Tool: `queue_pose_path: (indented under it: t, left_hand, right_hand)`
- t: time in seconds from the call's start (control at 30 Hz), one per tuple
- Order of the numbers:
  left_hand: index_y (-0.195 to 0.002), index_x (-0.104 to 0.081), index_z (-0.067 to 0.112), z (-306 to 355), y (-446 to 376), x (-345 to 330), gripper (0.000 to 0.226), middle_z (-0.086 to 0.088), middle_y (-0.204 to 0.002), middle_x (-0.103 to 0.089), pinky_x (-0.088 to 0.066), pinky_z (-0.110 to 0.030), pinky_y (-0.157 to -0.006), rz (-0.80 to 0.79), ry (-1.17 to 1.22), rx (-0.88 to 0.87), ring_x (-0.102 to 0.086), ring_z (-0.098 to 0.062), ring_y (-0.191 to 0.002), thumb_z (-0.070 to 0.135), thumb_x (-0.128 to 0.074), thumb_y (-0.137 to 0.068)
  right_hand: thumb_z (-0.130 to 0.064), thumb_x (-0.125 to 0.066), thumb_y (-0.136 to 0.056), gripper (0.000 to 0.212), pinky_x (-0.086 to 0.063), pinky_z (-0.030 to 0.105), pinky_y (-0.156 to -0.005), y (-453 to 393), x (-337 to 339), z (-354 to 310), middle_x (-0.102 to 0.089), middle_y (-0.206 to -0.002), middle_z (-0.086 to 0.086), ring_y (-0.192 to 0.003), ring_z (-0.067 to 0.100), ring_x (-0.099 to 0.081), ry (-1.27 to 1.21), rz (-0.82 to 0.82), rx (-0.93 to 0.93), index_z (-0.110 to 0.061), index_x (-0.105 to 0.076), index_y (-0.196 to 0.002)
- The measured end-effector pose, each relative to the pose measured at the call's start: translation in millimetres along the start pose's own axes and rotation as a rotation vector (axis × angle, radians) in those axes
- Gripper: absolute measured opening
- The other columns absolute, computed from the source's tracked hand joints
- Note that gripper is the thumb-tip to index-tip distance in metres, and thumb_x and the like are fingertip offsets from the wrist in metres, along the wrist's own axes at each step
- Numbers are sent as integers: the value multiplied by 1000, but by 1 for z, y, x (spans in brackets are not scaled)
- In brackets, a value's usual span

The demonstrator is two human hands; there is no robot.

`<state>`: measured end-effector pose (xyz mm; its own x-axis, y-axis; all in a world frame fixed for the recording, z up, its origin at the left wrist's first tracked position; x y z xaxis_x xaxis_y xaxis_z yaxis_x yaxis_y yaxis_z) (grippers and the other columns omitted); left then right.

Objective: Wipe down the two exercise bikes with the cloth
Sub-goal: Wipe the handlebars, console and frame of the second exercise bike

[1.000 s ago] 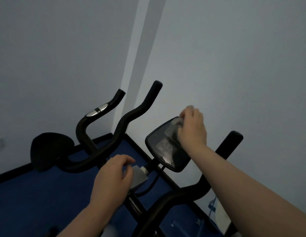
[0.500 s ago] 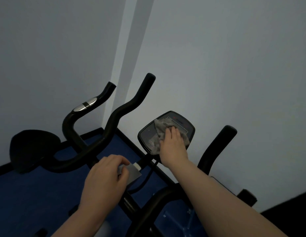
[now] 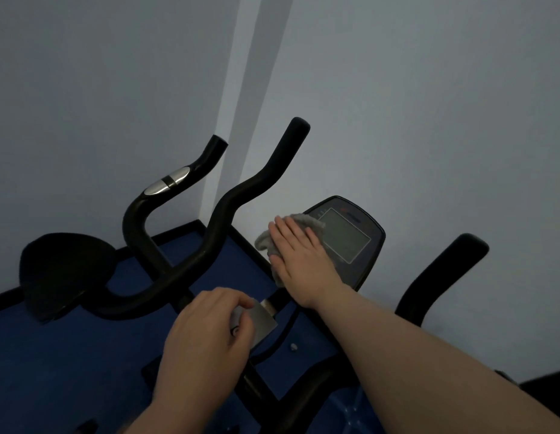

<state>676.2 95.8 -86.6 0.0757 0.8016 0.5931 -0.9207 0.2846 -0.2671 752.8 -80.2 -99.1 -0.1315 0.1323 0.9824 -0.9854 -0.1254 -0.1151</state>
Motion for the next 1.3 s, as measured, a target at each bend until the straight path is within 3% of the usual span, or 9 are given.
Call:
queue_pose_path:
  t: [0.13,0.43,0.67,0.77,0.93,1.1,1.3]
  left_hand:
    - [-85,-60,34,2,-3,1,17,31,-85,-54,-38,-17,-65,-4,-1,-19,-52,7,-82,18,-64,-80]
    - [-79,-63,28,-2,-5,-4,26,20,-77,-61,-38,-17,-65,-8,-37,-27,-54,-1,-74,5,-73,-72]
    - [-78,-66,25,3,-4,-5,22,21,-74,-57,-39,-23,-62,-6,-80,-54,-52,-5,-64,8,-76,-70]
    - [-81,-64,31,2,-2,-4,18,26,-75,-51,-40,-25,-65,-21,-70,-22,-52,-4,-72,15,-71,-76]
    - [-81,-62,34,3,-1,-3,21,26,-75,-53,-40,-27,-68,-23,-4,-15,-50,5,-77,14,-69,-79]
    - [-84,-63,36,4,1,-1,16,29,-79,-54,-44,-25,-68,-8,21,-17,-55,4,-81,21,-65,-83]
    - [-86,-61,37,4,-1,-3,14,26,-82,-57,-45,-27,-71,-17,-5,-28,-54,1,-83,23,-63,-84]
  right_hand:
    - [-36,-19,-103,55,5,34,-120,-18,2,3,-4,-162,-2,-148,13,3,-18,48,-58,-16,-8,-153]
    - [-36,-16,-103,57,2,39,-121,-22,28,81,-2,-162,4,-148,18,4,-38,121,-433,-14,-2,-153]
    - [-40,-16,-102,65,10,40,-117,48,17,84,15,-160,11,-147,25,14,-119,156,-949,-8,15,-150]
    - [-41,-18,-102,68,10,42,-117,66,4,59,21,-158,10,-146,24,19,-221,119,-1071,-9,21,-147]
    - [-39,-18,-103,68,14,41,-115,74,-5,36,26,-157,8,-145,22,21,-258,70,-1012,-10,28,-143]
    - [-39,-16,-102,64,21,39,-112,40,-5,8,26,-157,4,-144,20,26,-210,11,-579,-16,22,-148]
    - [-42,-20,-102,64,19,38,-112,9,-7,9,20,-159,-2,-145,15,21,-164,-57,-341,-19,15,-151]
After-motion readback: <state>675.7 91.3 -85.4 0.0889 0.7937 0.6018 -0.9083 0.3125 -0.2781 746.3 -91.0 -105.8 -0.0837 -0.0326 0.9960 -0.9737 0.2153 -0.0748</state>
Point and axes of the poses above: each hand's wrist, its own y-axis away from the middle knuckle, its own x-axis out of the back of the hand, z = x × y, the point moved 9 cm from there along -y, towards the middle knuckle
